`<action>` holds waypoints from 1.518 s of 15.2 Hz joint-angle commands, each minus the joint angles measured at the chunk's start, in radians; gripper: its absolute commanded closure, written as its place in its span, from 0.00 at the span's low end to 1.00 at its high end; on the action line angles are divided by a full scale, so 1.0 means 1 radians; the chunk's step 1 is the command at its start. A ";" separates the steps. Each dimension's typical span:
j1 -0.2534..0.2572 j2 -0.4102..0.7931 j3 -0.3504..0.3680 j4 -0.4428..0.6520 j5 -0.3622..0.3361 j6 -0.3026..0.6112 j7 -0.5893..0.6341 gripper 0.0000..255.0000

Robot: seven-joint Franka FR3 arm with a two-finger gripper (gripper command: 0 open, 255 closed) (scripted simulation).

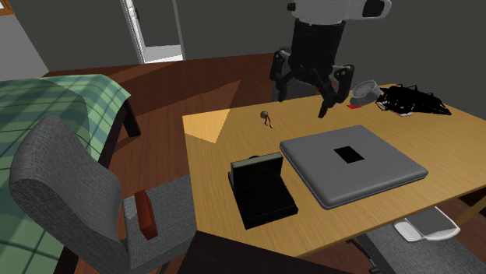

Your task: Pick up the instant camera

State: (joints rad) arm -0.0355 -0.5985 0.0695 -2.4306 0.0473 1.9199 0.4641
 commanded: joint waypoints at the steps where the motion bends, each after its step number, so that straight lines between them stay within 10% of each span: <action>1: -0.007 0.046 0.026 -0.022 0.009 0.063 0.063 0.00; 23: -0.049 0.806 0.145 0.133 -0.121 0.593 0.723 0.00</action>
State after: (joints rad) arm -0.0846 0.1844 0.2195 -2.3042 -0.0663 2.4970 1.1773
